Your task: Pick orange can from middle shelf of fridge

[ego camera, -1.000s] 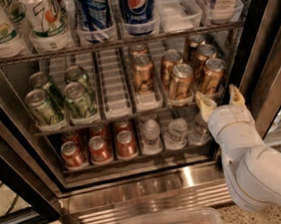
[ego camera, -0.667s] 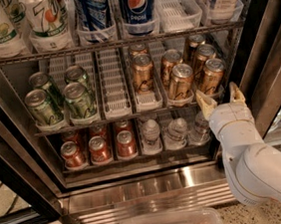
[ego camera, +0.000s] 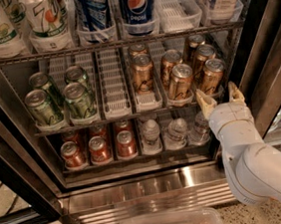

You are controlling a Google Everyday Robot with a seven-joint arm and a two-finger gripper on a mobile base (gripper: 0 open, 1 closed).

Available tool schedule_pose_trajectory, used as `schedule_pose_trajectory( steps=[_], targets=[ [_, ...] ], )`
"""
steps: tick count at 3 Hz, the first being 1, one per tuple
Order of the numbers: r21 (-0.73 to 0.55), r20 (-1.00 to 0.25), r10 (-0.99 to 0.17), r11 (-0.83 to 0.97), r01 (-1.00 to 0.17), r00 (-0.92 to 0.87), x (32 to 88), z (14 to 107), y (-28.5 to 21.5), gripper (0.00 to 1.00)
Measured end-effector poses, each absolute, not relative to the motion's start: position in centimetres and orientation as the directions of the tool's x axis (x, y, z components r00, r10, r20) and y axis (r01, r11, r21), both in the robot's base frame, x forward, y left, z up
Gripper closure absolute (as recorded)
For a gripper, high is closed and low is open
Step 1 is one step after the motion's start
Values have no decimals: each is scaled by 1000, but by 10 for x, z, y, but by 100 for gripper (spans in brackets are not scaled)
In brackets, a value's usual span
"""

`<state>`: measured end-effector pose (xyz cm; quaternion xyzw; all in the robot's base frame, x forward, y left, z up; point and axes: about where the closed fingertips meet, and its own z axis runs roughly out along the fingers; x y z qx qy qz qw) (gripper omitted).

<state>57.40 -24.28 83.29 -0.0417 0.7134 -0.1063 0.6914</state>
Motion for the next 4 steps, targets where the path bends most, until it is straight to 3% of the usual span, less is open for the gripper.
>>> schedule_pose_trajectory(
  steps=[4],
  targets=[
    [-241,-970,-243,964,113,1,629,840,-251,42]
  ],
)
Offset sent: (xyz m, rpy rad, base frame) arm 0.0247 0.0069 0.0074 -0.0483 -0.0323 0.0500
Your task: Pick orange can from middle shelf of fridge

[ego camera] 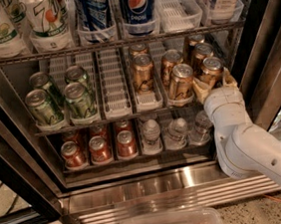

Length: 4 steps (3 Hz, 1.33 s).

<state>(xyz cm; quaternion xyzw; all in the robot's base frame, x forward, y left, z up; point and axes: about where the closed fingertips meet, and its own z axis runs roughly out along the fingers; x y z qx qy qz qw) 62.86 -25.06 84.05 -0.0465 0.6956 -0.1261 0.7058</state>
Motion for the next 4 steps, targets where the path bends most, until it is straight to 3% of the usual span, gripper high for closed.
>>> schedule_pose_trajectory(
  steps=[1,3,4],
  targets=[
    [-240,-970,-241,964,114,-1,631,840,-251,42],
    [-240,-970,-241,964,114,-1,631,840,-251,84],
    [-240,-970,-241,964,114,-1,631,840,-251,100]
  ],
)
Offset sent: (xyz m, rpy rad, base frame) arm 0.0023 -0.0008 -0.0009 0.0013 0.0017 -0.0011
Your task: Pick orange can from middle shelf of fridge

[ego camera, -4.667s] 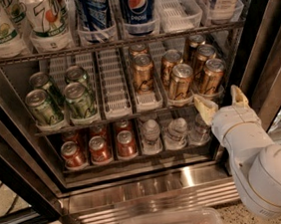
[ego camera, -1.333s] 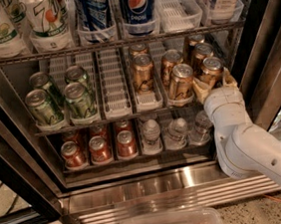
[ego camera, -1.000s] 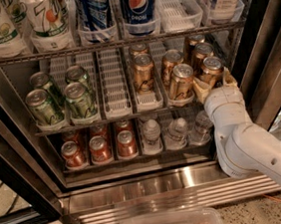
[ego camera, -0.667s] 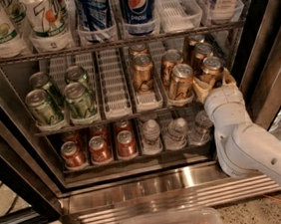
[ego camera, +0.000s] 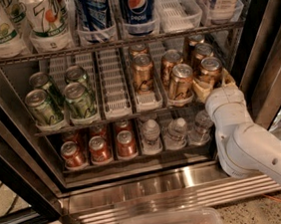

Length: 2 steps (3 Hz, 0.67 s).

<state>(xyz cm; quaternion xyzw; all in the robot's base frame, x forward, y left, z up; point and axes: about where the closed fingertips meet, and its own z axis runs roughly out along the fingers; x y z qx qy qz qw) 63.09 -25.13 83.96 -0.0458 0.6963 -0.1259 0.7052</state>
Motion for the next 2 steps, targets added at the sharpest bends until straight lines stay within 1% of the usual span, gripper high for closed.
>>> schedule_pose_trajectory(
  steps=[2],
  targets=[
    [-229,-973,-231,969,88,10,621,850,-252,100]
  ],
)
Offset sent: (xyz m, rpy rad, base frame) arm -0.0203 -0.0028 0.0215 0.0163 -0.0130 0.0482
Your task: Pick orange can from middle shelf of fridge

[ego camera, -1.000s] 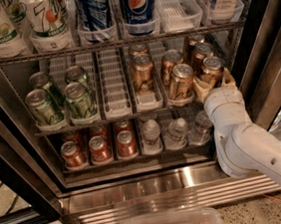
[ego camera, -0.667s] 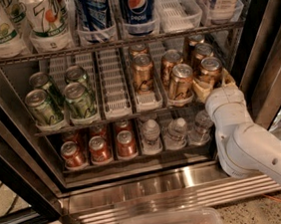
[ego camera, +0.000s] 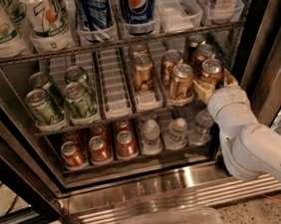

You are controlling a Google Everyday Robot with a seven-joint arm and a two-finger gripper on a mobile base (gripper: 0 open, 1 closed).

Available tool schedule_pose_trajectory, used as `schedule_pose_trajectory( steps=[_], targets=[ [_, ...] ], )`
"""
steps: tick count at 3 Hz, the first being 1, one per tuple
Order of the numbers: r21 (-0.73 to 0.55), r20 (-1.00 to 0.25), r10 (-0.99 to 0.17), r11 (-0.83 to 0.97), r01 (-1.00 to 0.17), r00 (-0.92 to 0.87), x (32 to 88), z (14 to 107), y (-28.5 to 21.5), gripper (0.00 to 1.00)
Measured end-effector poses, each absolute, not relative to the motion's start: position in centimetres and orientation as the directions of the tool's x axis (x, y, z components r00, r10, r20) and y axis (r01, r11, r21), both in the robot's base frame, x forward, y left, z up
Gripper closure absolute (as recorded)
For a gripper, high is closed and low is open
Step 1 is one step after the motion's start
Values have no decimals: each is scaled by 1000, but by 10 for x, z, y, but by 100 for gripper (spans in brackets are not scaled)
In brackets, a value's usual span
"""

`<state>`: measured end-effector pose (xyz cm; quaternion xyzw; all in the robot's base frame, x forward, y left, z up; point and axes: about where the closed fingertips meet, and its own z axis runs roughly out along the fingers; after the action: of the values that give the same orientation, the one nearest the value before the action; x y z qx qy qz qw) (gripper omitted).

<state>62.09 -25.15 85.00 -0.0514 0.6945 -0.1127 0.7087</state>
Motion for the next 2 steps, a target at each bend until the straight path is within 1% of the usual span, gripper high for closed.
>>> schedule_pose_trajectory(
  steps=[1,2],
  targets=[
    [-230,-972,-232,971,62,32,601,875,-258,100],
    [-235,-971,-237,970,54,34,594,883,-262,100]
  ],
)
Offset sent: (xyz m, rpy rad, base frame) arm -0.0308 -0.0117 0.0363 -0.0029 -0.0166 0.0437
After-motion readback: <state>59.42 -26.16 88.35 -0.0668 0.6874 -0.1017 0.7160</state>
